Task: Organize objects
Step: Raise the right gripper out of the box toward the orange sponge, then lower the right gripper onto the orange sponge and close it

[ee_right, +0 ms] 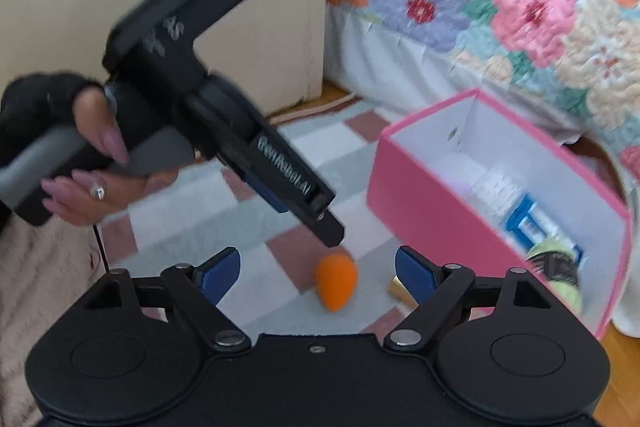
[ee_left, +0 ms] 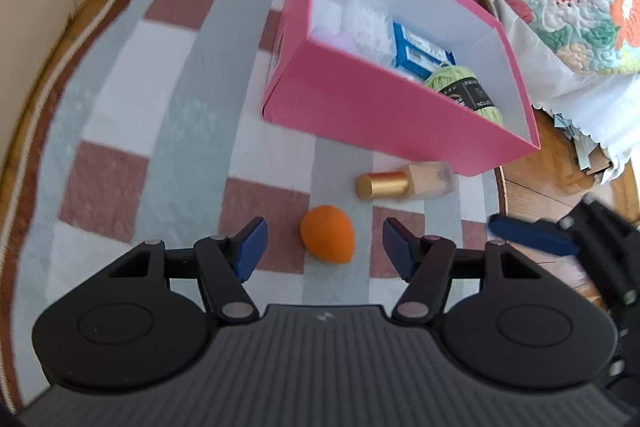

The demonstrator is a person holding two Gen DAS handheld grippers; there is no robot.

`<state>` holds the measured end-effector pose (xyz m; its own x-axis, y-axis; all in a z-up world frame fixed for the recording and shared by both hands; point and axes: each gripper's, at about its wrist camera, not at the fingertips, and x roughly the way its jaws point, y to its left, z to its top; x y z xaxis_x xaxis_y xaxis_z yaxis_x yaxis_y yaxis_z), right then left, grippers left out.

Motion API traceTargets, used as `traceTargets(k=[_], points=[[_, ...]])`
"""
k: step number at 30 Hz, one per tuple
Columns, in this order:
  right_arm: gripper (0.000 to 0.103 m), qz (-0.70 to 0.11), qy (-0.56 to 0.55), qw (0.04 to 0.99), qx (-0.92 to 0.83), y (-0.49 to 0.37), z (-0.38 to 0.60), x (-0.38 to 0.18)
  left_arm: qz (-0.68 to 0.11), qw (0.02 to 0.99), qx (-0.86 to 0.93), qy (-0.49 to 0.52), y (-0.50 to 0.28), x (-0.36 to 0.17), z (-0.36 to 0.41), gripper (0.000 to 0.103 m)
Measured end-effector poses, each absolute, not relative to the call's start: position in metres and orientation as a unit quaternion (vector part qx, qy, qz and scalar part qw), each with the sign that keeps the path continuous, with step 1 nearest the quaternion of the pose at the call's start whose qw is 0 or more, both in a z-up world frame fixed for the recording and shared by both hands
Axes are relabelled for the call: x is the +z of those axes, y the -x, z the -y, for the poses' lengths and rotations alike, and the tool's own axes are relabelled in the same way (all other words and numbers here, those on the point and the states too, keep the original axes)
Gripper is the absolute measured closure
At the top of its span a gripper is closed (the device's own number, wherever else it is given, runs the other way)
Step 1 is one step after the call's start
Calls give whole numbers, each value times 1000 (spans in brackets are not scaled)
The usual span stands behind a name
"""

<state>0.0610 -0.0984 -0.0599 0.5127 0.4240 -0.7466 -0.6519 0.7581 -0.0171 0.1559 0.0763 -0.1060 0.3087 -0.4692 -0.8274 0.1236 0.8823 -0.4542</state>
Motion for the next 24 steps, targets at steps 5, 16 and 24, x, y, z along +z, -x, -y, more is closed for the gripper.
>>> traceTargets(k=[5,16,24], points=[[15,-408,158,839,324,-65,96,-91,-571,781,-170,184,-162,-128,-75,46],[29,-398,143,865,271,-85,97,-157,-570,785,-165,180,-163,-156,-65,53],[69,-412,116,865,263,-89,97,-165,-549,794,-186,185,-155,-153,-61,73]])
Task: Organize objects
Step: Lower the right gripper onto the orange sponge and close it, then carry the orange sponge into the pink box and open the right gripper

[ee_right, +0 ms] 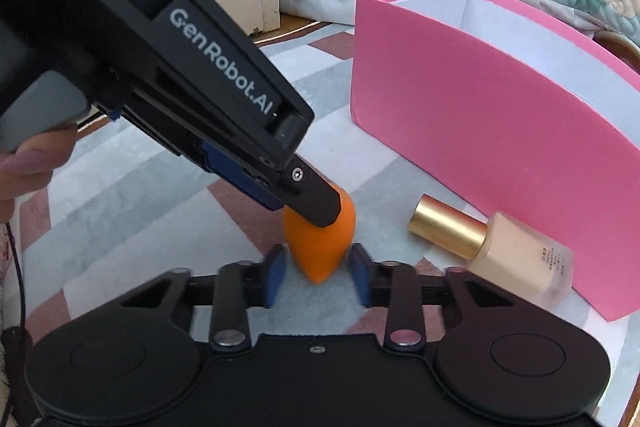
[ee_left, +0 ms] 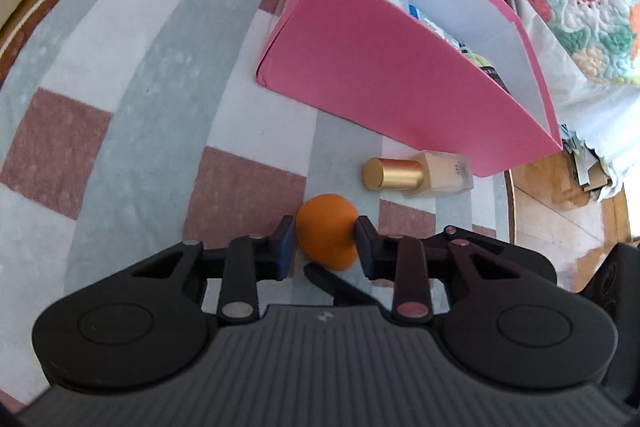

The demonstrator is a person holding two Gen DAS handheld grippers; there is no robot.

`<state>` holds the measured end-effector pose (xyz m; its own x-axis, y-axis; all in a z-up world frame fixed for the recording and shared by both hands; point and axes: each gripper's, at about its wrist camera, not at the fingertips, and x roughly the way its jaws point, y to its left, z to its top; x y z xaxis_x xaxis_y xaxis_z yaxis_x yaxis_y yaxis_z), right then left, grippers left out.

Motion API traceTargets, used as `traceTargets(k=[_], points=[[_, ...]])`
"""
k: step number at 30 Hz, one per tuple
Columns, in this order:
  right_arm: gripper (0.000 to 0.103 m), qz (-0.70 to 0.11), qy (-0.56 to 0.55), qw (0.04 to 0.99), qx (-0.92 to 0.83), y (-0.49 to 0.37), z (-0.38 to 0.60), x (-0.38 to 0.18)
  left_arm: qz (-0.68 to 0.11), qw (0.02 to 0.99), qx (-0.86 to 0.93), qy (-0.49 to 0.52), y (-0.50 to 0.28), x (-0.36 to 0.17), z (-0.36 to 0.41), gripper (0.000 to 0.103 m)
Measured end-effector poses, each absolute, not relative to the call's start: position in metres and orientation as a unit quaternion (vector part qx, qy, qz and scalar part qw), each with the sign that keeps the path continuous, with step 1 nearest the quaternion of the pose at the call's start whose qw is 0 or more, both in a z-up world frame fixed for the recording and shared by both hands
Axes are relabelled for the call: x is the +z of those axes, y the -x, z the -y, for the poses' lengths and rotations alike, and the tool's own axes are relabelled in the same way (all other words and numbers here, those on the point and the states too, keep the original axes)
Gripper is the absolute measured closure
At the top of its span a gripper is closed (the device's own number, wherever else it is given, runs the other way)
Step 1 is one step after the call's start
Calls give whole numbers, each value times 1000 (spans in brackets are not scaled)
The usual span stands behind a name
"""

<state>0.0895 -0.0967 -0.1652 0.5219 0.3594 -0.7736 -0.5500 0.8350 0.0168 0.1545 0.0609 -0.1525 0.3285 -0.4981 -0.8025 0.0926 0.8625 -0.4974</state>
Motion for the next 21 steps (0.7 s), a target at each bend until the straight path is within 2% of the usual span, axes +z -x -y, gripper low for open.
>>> traceTargets(k=[8,21], points=[[70,-407,107,869,258,-73,107,-142,-537,795,-215,184,-141,-135,-58,73],[70,-367,96,892,248,-50,142,-69,-479,819,-279,147,-105,-58,-37,72]])
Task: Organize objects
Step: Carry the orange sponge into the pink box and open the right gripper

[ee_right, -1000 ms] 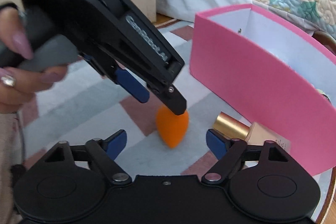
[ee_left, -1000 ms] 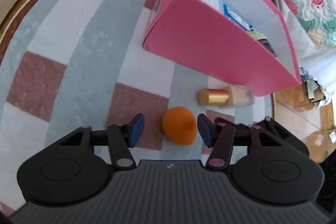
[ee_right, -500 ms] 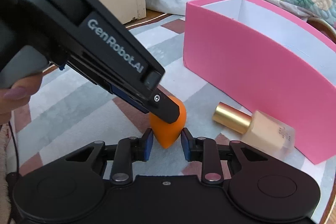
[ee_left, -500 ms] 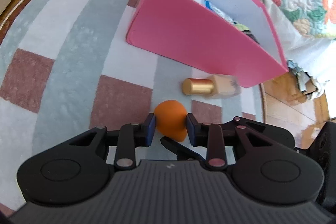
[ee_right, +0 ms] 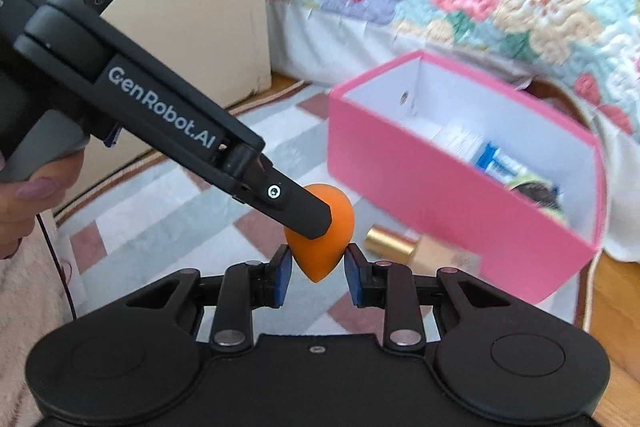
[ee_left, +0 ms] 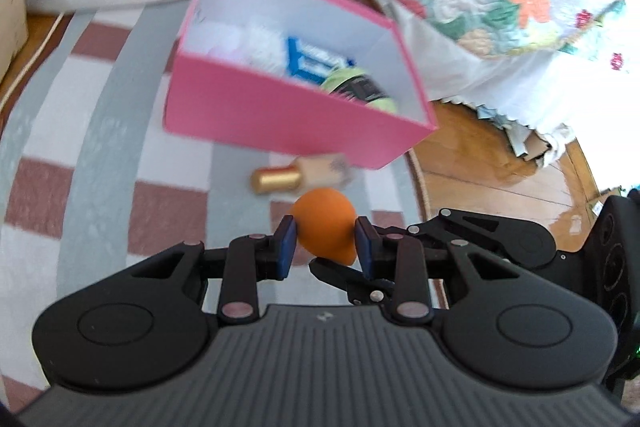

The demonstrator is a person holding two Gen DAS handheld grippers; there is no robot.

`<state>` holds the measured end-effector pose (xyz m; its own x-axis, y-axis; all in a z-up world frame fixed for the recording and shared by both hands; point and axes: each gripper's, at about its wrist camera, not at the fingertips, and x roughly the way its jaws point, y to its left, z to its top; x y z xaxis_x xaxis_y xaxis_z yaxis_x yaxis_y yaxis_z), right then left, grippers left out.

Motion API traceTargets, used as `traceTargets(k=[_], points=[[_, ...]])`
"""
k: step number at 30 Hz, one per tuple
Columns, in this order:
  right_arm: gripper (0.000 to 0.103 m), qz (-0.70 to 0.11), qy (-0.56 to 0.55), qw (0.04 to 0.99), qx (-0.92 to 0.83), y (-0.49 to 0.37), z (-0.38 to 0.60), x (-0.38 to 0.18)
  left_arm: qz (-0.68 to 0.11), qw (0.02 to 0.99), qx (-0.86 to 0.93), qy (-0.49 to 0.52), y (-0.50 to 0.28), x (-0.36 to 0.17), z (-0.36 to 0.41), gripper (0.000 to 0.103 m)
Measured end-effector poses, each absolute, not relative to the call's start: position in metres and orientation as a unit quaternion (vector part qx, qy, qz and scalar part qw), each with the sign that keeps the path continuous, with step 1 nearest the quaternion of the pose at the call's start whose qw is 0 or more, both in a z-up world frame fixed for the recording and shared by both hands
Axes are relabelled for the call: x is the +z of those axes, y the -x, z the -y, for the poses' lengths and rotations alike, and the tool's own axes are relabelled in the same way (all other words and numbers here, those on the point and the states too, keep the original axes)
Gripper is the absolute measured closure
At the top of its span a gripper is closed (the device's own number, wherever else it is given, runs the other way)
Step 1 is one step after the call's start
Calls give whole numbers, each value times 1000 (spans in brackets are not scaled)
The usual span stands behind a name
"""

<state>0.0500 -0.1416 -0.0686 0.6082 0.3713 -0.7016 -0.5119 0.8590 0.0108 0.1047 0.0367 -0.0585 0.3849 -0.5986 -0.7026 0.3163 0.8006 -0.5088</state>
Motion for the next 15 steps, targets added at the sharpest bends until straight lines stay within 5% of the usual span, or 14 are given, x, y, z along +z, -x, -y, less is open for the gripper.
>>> traceTargets(k=[15], points=[[70,-302,98,915,248,-79,155,8,-462,831,-280,135,-136,22,-18,72]])
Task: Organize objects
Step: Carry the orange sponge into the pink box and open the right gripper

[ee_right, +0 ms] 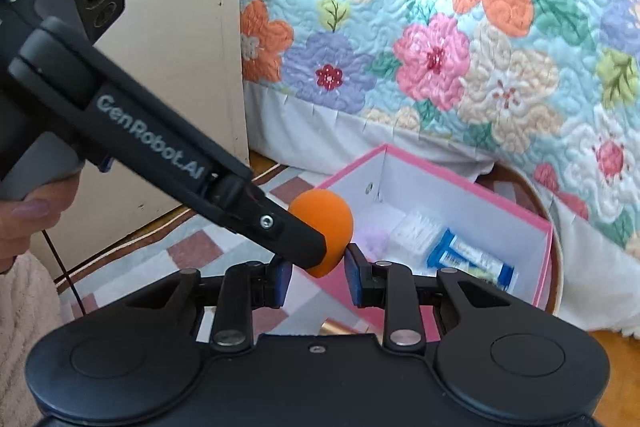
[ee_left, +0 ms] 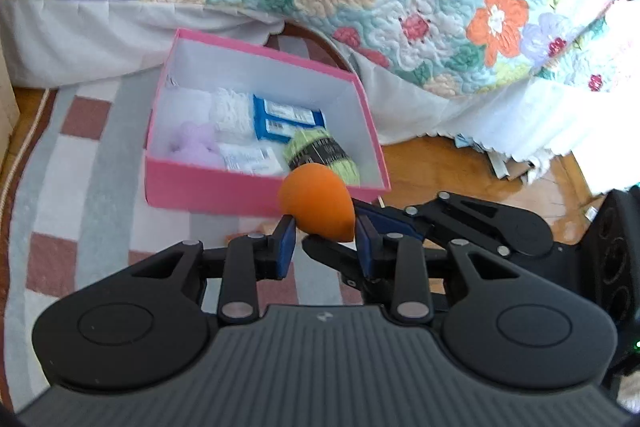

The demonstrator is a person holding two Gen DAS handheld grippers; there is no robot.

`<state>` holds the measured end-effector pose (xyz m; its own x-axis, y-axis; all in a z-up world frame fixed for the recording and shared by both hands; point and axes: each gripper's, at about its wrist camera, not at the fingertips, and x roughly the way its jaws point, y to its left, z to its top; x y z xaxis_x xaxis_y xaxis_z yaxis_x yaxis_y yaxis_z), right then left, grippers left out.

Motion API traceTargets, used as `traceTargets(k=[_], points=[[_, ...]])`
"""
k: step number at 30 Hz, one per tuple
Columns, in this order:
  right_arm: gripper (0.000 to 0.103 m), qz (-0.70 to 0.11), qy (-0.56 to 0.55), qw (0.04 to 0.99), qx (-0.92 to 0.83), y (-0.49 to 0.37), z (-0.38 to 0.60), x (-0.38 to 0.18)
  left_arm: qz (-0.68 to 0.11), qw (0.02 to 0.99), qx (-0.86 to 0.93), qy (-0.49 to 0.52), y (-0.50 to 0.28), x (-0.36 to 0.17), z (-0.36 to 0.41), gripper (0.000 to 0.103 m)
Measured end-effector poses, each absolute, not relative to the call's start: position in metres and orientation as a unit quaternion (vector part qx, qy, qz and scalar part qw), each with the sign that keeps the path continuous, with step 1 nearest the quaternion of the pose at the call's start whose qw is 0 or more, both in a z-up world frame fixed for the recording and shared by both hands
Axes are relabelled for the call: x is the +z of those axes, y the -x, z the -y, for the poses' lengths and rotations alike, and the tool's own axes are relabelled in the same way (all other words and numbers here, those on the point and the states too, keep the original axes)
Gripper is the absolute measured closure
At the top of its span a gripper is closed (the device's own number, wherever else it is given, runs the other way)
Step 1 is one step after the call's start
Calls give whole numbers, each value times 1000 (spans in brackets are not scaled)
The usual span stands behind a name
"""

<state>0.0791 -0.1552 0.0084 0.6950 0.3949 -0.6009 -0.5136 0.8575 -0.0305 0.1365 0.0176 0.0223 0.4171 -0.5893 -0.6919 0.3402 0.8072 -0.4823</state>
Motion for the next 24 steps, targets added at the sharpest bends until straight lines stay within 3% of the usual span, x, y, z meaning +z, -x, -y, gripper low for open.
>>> traceTargets(k=[8,24], points=[[70,-306,88,915,245,-116,162,12,-461,839,-255,137,-172,22,-5,72],[71,-423,14,876,231,-210,181,-51,-525,801,-224,178,-256,-60,17,71]])
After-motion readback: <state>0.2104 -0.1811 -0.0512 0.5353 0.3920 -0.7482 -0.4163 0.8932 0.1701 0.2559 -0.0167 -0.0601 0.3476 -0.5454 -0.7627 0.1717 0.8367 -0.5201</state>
